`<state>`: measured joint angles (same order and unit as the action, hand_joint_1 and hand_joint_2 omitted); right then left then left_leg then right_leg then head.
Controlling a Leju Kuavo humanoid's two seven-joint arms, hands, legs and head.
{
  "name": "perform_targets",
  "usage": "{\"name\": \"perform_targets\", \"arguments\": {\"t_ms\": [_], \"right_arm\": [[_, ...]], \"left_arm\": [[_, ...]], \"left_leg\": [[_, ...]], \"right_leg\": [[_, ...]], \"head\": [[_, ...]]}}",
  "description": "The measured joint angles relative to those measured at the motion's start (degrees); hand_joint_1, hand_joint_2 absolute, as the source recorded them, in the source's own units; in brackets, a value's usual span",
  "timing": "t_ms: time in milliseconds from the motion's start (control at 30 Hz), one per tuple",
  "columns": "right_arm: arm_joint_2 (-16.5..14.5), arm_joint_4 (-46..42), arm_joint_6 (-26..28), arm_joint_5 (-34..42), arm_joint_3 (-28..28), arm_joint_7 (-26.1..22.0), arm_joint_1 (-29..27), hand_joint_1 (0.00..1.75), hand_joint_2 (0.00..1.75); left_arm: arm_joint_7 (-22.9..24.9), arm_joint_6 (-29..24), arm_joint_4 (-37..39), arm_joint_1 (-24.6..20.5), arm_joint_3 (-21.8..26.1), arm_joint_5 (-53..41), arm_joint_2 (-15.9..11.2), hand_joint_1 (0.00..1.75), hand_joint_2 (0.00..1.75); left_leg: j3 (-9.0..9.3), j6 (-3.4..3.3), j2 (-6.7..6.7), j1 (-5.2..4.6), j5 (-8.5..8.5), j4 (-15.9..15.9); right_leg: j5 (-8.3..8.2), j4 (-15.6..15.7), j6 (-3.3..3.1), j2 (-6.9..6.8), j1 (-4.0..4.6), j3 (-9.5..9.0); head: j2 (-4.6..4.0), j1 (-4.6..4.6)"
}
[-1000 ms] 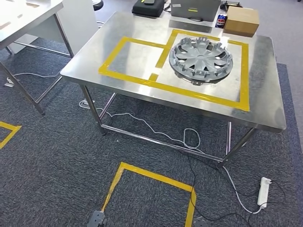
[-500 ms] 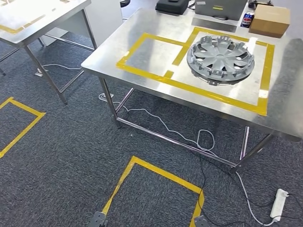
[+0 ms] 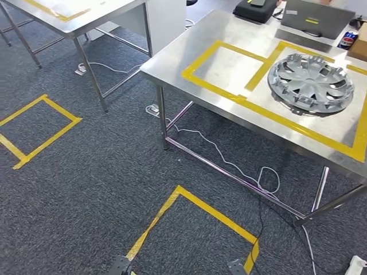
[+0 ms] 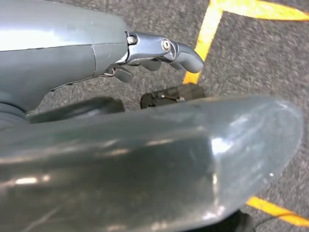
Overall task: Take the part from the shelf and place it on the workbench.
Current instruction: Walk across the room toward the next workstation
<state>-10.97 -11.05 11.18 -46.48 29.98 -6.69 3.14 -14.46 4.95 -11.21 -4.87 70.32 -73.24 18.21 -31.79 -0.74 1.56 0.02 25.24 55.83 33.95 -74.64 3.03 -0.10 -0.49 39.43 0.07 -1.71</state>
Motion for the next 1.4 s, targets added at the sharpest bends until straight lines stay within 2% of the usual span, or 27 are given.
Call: {"name": "perform_targets", "arguments": {"t_ms": [33,133,200,267,333,367,433,467,500,533,567,633,700,767,833,867,933,967,1000,1033,1067,1100,1167,1233,1267,1333,1400], "right_arm": [[-0.04,0.01,-0.01,-0.04,-0.01,0.0,0.0,0.0,0.0],[-0.13,0.01,-0.01,-0.14,-0.02,0.0,0.15,0.0,0.0],[-0.13,0.01,-0.02,-0.25,-0.02,0.04,0.31,0.0,0.0],[-0.17,0.01,-0.03,-0.45,-0.03,0.34,0.4,0.0,0.0],[-0.24,0.01,-0.03,-0.64,-0.04,0.82,0.43,0.0,0.0],[-0.26,0.01,-0.03,-0.72,-0.04,1.02,0.41,0.0,0.0],[-0.26,0.01,-0.03,-0.81,-0.04,1.2,0.21,0.0,0.0],[-0.26,0.01,-0.03,-0.9,-0.04,1.29,0.07,0.0,0.0],[-0.26,0.01,-0.03,-1.02,-0.04,1.37,-0.04,0.0,0.0],[-0.26,0.01,-0.03,-1.14,-0.05,1.51,-0.09,0.0,0.0],[-0.26,0.01,-0.03,-1.25,-0.05,1.68,-0.12,0.0,0.0],[-0.26,0.01,-0.04,-1.34,-0.06,2.1,-0.14,0.0,0.0],[-0.25,0.01,-0.13,-1.34,-0.06,2.43,-0.21,0.0,0.0],[-0.24,0.01,-0.31,-1.32,-0.06,2.65,-0.25,0.0,0.0],[-0.24,0.01,-0.42,-1.27,-0.06,2.73,-0.23,0.0,0.0],[-0.24,0.01,-0.43,-1.21,-0.05,2.69,-0.26,0.0,0.0],[-0.24,0.01,-0.44,-0.94,-0.04,2.59,-0.43,0.0,0.0],[-0.24,0.01,-0.44,-0.79,-0.03,2.56,-0.56,0.0,0.0],[-0.24,0.01,-0.45,-0.64,-0.01,2.54,-0.65,0.0,0.0],[-0.24,0.01,-0.46,-0.5,0.0,2.54,-0.7,0.0,0.0],[-0.24,0.01,-0.49,-0.39,0.02,2.55,-0.71,0.0,0.0],[-0.24,0.01,-0.51,-0.3,0.03,2.55,-0.69,0.0,0.0],[-0.25,0.02,-0.56,-0.15,0.03,2.54,-0.63,0.0,0.0],[-0.25,0.02,-0.62,0.04,0.03,2.46,-0.64,0.0,0.0],[-0.25,0.02,-0.63,0.13,0.04,2.4,-0.66,0.0,0.0],[-0.24,0.02,-0.64,0.31,0.08,2.26,-0.65,0.0,0.0],[-0.23,0.01,-0.63,0.41,0.1,2.15,-0.64,0.0,0.0]], "left_arm": [[0.02,-0.01,0.0,0.05,0.01,0.0,-0.02,0.0,0.0],[0.04,0.0,0.0,0.05,-0.02,0.0,0.01,0.0,0.0],[0.04,-0.01,0.0,0.02,-0.04,-0.01,0.02,0.0,0.0],[0.08,0.0,0.0,0.08,-0.06,-0.03,0.0,0.0,0.0],[0.21,0.01,0.0,0.13,-0.1,-0.08,-0.01,0.0,0.0],[0.3,0.02,0.0,0.07,-0.15,-0.1,-0.01,0.0,0.0],[0.4,0.04,0.0,-0.05,-0.26,-0.14,-0.01,0.0,0.0],[0.49,0.07,0.0,-0.05,-0.29,-0.16,-0.01,0.0,0.0],[0.57,0.1,0.0,0.0,-0.31,-0.2,-0.02,0.0,0.0],[0.68,0.13,0.0,0.07,-0.32,-0.25,-0.04,0.0,0.0],[0.76,0.15,0.0,0.11,-0.32,-0.29,-0.05,0.0,0.0],[0.86,0.15,0.0,0.05,-0.36,-0.4,-0.04,0.0,0.0],[0.94,0.14,0.0,-0.11,-0.45,-0.61,0.02,0.0,0.0],[1.25,0.06,0.0,-0.07,-0.63,-1.03,0.03,0.0,0.0],[1.66,-0.11,0.0,0.11,-0.93,-1.55,0.02,0.0,0.0],[1.79,-0.16,0.0,0.11,-1.1,-1.77,0.03,0.0,0.0],[1.87,-0.23,0.0,0.0,-1.37,-2.02,0.04,0.0,0.0],[1.89,-0.24,0.0,-0.02,-1.42,-2.07,0.02,0.0,0.0],[1.9,-0.26,0.0,-0.01,-1.43,-2.05,-0.01,0.0,0.0],[1.91,-0.27,0.0,0.04,-1.43,-2.02,-0.03,0.0,0.0],[1.92,-0.28,0.0,0.07,-1.44,-1.98,-0.05,0.0,0.0],[1.92,-0.28,0.0,0.09,-1.45,-1.95,-0.03,0.0,0.0],[1.92,-0.27,0.0,0.03,-1.49,-1.92,0.02,0.0,0.0],[1.92,-0.27,0.0,0.03,-1.59,-1.94,0.03,0.0,0.0],[1.94,-0.28,0.0,0.1,-1.64,-1.97,0.02,0.0,0.0],[2.01,-0.27,0.0,0.22,-1.72,-2.05,0.03,0.0,0.0],[2.07,-0.27,0.0,0.12,-1.79,-2.17,0.02,0.0,0.0]], "left_leg": [[-0.01,0.02,0.64,-0.05,-0.07,0.01],[-0.09,0.4,2.44,-0.12,-0.29,0.13],[-0.5,1.02,3.24,-0.08,-0.54,0.27],[-0.92,1.75,3.81,0.13,-0.82,0.25],[-1.71,2.33,2.49,0.13,0.3,1.65],[-2.79,2.58,1.39,0.09,1.8,3.9],[-6.37,3.01,-0.36,0.07,5.72,11.4],[-7.95,3.17,-0.6,0.1,6.96,14.71],[-8.73,3.27,-0.74,0.12,7.19,16.45],[-8.35,3.31,-0.86,0.15,6.26,15.89],[-6.85,3.3,-1.19,0.17,4.48,13.2],[-2.43,3.25,-3.2,0.1,1.09,5.25],[-0.18,2.73,-4.59,-0.07,0.05,0.77],[-0.36,1.88,-3.85,-0.22,0.08,0.37],[-0.47,1.17,-2.92,-0.14,-0.13,0.25],[-0.49,0.85,-2.45,-0.04,-0.25,0.19],[-0.55,0.41,-1.47,-0.04,-0.34,0.18],[-0.57,0.31,-0.91,-0.07,-0.35,0.19],[-0.57,0.26,-0.32,-0.1,-0.37,0.19],[-0.55,0.27,0.31,-0.11,-0.38,0.2],[-0.5,0.32,0.95,-0.1,-0.42,0.22],[-0.45,0.4,1.59,-0.08,-0.45,0.23],[-0.6,0.81,2.71,-0.17,-0.56,0.4],[-1.04,1.47,3.57,-0.14,-0.82,0.48],[-1.24,1.83,4.0,-0.01,-0.99,0.44],[-1.72,2.4,3.4,0.11,-0.48,1.04],[-3.91,2.84,1.16,0.03,2.48,5.62]], "right_leg": [[-1.2,1.39,-0.18,0.11,0.0,-0.74],[-6.19,12.99,-0.71,2.18,-0.16,-6.63],[-6.91,16.71,-0.92,3.46,-0.15,-8.43],[-7.1,16.91,-1.35,2.96,0.01,-8.44],[-7.49,17.26,-2.06,2.0,-0.03,-8.48],[-7.64,17.46,-2.37,1.41,-0.08,-8.49],[-7.69,17.51,-2.65,0.07,0.03,-8.36],[-7.68,17.51,-2.68,-0.63,0.07,-8.3],[-7.67,17.5,-2.69,-1.3,0.09,-8.26],[-7.67,17.5,-2.67,-1.89,0.08,-8.26],[-7.64,17.49,-2.62,-2.45,0.06,-8.31],[-7.43,17.3,-2.27,-3.36,0.23,-8.42],[-7.23,17.1,-1.69,-4.16,0.58,-8.41],[-7.19,17.15,-1.15,-4.95,0.64,-8.46],[-6.06,15.89,-0.55,-3.89,0.41,-7.94],[-4.65,13.7,-0.31,-2.76,0.33,-6.99],[-0.91,6.28,-0.17,-0.67,0.3,-3.67],[0.36,2.71,-0.19,-0.29,0.32,-1.98],[0.66,0.68,-0.23,-0.11,0.33,-0.92],[-0.15,0.82,-0.31,-0.01,0.31,-0.85],[-1.89,3.18,-0.41,0.22,0.27,-1.87],[-4.04,7.02,-0.5,0.8,0.17,-3.66],[-6.57,14.01,-0.58,2.81,-0.13,-7.02],[-6.78,16.29,-0.78,3.74,-0.14,-8.06],[-6.91,16.35,-1.05,3.36,-0.05,-8.04],[-7.28,16.66,-1.82,2.46,0.0,-8.03],[-7.55,17.0,-2.46,1.28,-0.01,-8.07]], "head": [[0.0,-0.01],[0.0,0.0],[0.0,-0.05],[0.0,-0.07],[0.0,-0.21],[0.0,-0.32],[0.0,-0.5],[0.0,-0.49],[0.0,-0.49],[0.0,-0.5],[0.0,-0.5],[0.0,-0.56],[0.0,-0.47],[0.0,-0.31],[0.0,-0.15],[0.0,-0.09],[0.0,0.13],[0.0,0.17],[0.0,0.22],[0.0,0.24],[0.0,0.25],[0.0,0.25],[0.0,0.22],[0.0,0.18],[0.0,0.15],[0.0,0.06],[0.0,-0.19]]}}
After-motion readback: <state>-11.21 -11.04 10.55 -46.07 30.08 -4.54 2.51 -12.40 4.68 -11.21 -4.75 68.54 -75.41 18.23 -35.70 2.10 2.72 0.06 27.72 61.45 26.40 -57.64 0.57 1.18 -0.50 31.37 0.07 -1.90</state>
